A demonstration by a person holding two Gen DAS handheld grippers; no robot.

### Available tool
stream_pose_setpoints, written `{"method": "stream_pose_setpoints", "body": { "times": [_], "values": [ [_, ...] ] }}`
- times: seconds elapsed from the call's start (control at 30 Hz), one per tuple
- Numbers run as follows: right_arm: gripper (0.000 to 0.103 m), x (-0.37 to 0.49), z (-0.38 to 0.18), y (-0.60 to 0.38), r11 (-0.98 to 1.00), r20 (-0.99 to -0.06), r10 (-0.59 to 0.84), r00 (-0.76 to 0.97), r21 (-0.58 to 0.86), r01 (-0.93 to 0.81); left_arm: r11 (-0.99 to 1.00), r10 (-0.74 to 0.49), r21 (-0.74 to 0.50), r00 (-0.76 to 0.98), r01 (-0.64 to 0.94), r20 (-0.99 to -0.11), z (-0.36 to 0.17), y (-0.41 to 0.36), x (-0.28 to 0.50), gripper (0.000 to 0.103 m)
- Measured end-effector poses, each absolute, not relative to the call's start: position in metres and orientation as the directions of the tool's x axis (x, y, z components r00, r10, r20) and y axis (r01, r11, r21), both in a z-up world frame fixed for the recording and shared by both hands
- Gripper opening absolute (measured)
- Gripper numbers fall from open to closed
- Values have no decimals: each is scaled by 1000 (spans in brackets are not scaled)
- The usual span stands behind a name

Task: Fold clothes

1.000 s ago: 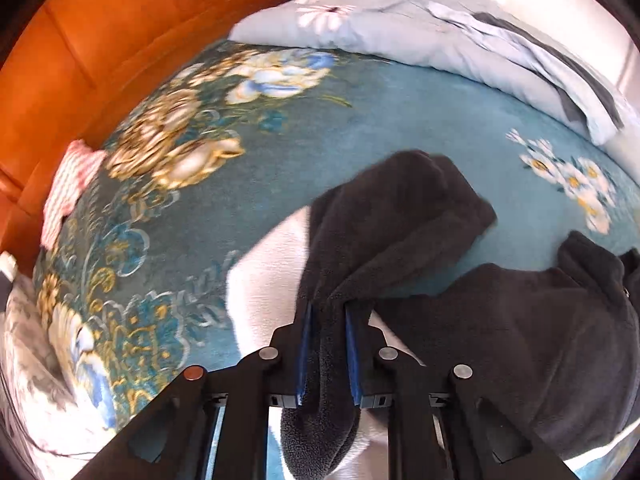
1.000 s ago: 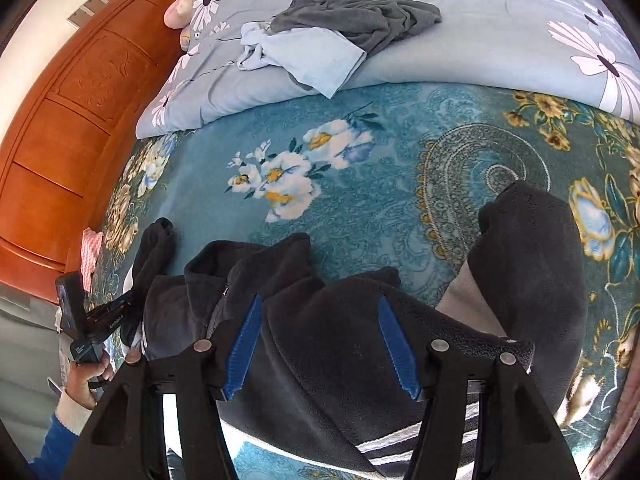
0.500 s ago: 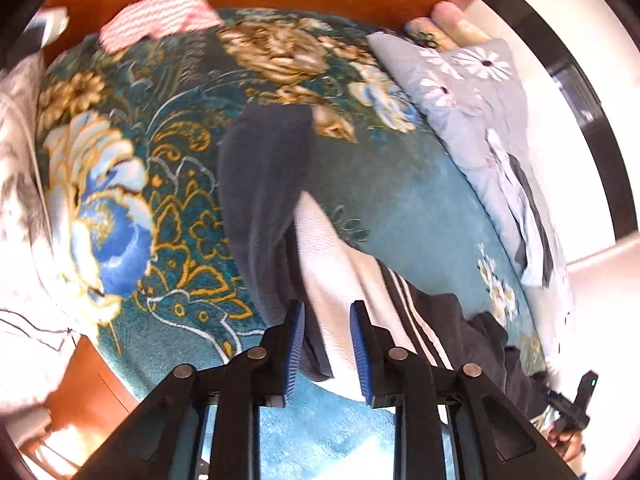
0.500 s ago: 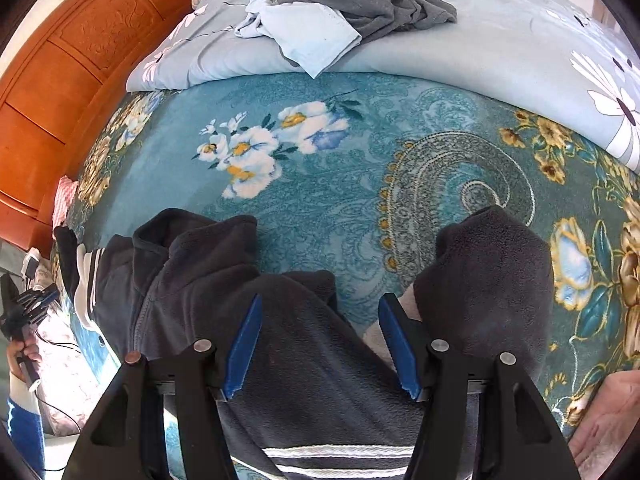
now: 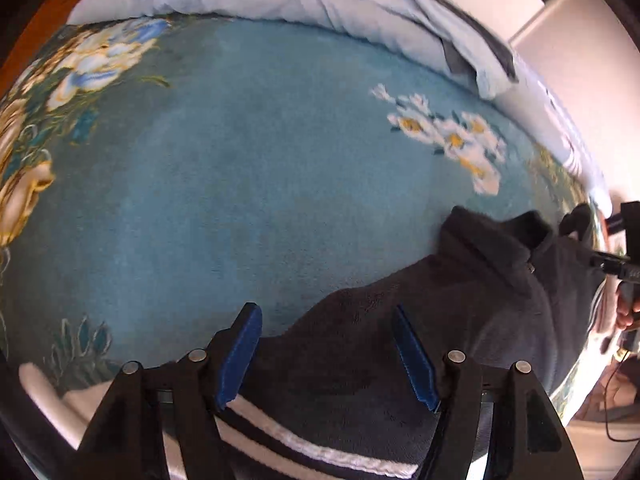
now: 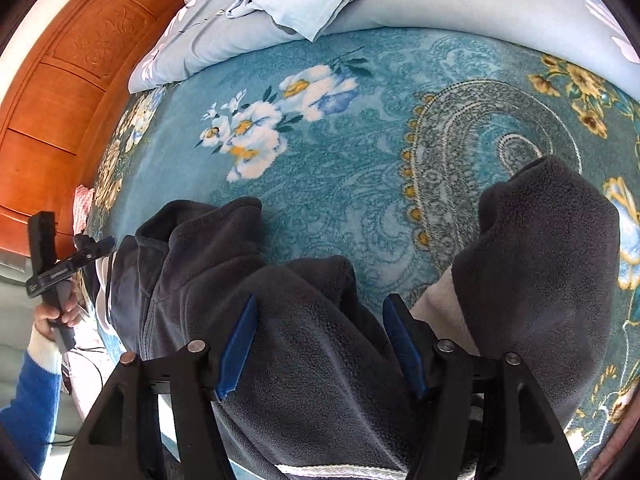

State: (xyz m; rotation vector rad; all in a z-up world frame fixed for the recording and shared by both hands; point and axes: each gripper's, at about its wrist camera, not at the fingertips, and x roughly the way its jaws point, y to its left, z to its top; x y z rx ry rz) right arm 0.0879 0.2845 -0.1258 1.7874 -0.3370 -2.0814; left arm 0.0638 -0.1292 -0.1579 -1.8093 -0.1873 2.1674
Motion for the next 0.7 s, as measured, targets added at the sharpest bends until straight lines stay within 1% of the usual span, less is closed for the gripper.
{"method": "stream_pose_setpoints", "body": {
  "times": [0.13,0.2,0.23,0.27,0.3,0.37,0.4,0.47,0.57,0.7],
  "values": [
    [66,97,-126,288,-893,-888,-447,-112,434,120,-946,310,-293,-130,-136,-942,-161,-121,66,73],
    [66,103,-125,286,-888,-883,-456,-109,443,125,-945,314,-295,-148,-140,-938,-155,-119,72,69],
    [66,106,-124,284,-887,-882,-457,-110,443,134,-948,304,-280,-164,-151,-938,-152,-116,76,58],
    [64,111,-121,282,-890,-885,-450,-122,432,147,-953,282,-253,-183,-168,-942,-149,-113,82,50],
    [62,114,-118,279,-890,-883,-449,-135,428,159,-957,260,-225,-202,-184,-944,-145,-110,87,47],
    [43,122,-111,276,-897,-887,-433,-159,406,174,-963,224,-176,-240,-205,-945,-137,-105,97,33],
    [39,126,-106,276,-904,-892,-418,-173,389,179,-965,215,-166,-258,-201,-942,-132,-106,102,31],
    [18,136,-97,279,-907,-887,-414,-204,382,179,-972,197,-146,-299,-185,-934,-121,-108,114,26],
    [15,152,-83,282,-907,-876,-416,-246,378,187,-985,163,-125,-380,-122,-910,-101,-112,142,21],
    [15,179,-62,279,-911,-868,-404,-289,353,216,-994,104,-109,-473,-18,-875,-75,-116,190,14]
  ]
}}
